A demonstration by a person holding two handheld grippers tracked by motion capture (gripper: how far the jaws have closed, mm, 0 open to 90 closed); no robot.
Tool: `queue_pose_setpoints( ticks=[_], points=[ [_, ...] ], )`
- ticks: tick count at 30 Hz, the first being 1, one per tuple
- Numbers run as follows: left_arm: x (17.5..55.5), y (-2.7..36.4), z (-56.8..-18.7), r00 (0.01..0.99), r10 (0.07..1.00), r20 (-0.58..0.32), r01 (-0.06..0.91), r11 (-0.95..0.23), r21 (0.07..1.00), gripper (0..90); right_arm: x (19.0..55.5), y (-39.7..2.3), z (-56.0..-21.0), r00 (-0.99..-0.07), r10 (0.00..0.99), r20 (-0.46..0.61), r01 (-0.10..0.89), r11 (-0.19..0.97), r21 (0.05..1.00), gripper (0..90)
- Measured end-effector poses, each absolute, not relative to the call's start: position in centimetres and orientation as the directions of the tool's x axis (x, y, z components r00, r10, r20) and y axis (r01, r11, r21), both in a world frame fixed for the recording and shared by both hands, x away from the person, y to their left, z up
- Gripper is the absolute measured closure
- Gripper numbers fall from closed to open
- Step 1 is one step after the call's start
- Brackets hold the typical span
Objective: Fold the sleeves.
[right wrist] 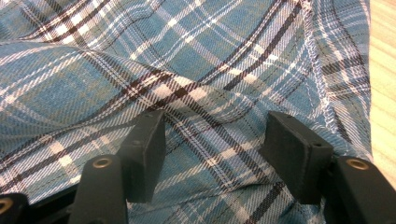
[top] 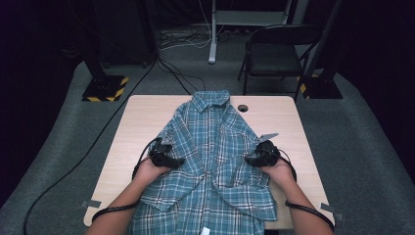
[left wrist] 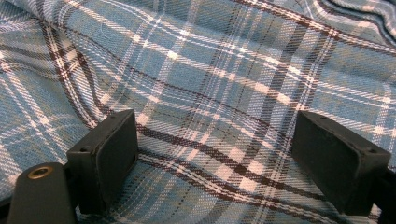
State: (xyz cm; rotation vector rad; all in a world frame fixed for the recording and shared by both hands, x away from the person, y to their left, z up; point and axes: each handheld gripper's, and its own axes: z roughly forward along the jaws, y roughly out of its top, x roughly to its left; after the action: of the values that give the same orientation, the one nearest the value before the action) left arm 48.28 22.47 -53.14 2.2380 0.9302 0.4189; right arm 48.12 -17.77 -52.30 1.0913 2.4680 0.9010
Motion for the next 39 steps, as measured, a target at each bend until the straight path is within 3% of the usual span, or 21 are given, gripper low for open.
queue_pose_setpoints(
  ticks=[12, 19, 31, 39],
  points=[
    [47.8, 22.6, -52.4, 0.703, 0.711, 0.029, 0.512, -0.533, 0.674, 16.7, 48.6, -17.6, -52.1, -0.669, 0.743, -0.003, 0.572, 0.517, 0.637, 35.9],
    [49.8, 23.4, -50.8, 0.681, 0.732, 0.010, 0.515, -0.489, 0.704, 16.9, 48.2, -17.2, -50.4, -0.659, 0.752, -0.019, 0.531, 0.483, 0.696, 34.2],
    [52.1, 23.4, -52.6, 0.656, 0.754, 0.023, 0.548, -0.496, 0.673, 19.2, 49.6, -17.1, -51.5, -0.615, 0.788, 0.019, 0.574, 0.431, 0.697, 33.7],
    [51.9, 23.7, -52.9, 0.658, 0.753, 0.022, 0.532, -0.485, 0.694, 18.8, 49.2, -16.7, -52.4, -0.637, 0.771, -0.021, 0.566, 0.486, 0.666, 33.7]
  ],
)
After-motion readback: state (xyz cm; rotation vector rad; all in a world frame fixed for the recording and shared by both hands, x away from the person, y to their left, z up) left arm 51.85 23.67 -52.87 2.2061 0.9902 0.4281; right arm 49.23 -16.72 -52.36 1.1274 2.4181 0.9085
